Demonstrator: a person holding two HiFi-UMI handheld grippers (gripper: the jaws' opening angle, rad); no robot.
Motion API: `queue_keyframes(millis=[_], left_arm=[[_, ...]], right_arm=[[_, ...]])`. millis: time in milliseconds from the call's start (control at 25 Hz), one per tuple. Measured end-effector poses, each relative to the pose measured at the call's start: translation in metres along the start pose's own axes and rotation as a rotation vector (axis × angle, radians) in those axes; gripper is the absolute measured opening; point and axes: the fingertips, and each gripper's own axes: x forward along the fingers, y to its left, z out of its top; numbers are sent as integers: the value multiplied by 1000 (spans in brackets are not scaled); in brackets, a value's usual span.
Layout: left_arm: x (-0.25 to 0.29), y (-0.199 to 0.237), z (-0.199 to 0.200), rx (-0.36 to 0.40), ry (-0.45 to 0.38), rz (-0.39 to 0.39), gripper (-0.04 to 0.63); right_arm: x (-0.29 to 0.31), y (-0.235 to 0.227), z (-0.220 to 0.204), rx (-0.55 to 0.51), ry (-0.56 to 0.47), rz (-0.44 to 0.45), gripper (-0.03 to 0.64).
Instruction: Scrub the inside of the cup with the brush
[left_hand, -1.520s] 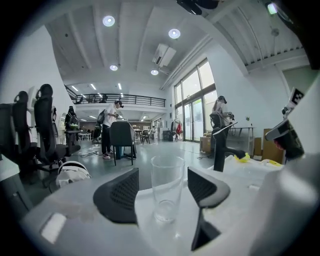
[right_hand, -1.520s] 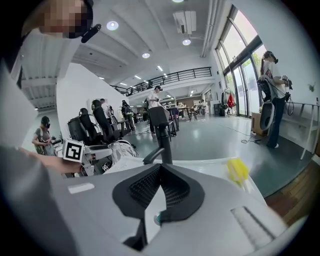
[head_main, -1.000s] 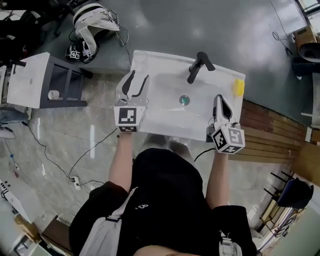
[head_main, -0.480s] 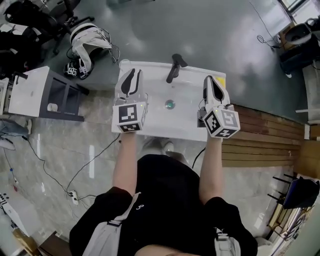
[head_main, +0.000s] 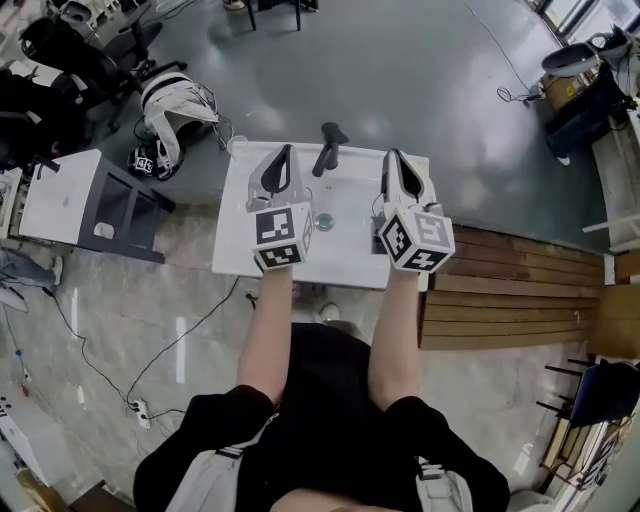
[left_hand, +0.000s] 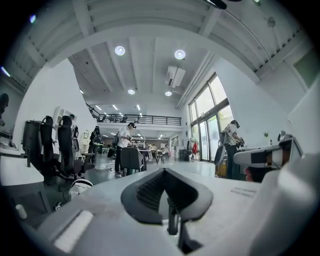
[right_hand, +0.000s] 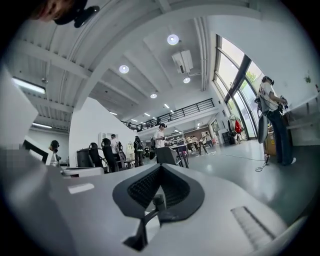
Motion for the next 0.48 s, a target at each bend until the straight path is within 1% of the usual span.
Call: queue_keyframes(millis=[120, 240, 480], left_arm=[[-7, -19, 0, -19, 4, -14, 0], [-12, -29, 3, -22, 6, -21, 0], [-19, -45, -2, -28, 19, -44, 0]], right_arm=[[-14, 5, -3, -47, 8, -1, -3], [-20, 12, -5, -91, 18, 12, -3], [-29, 13, -7, -124, 30, 35, -3]])
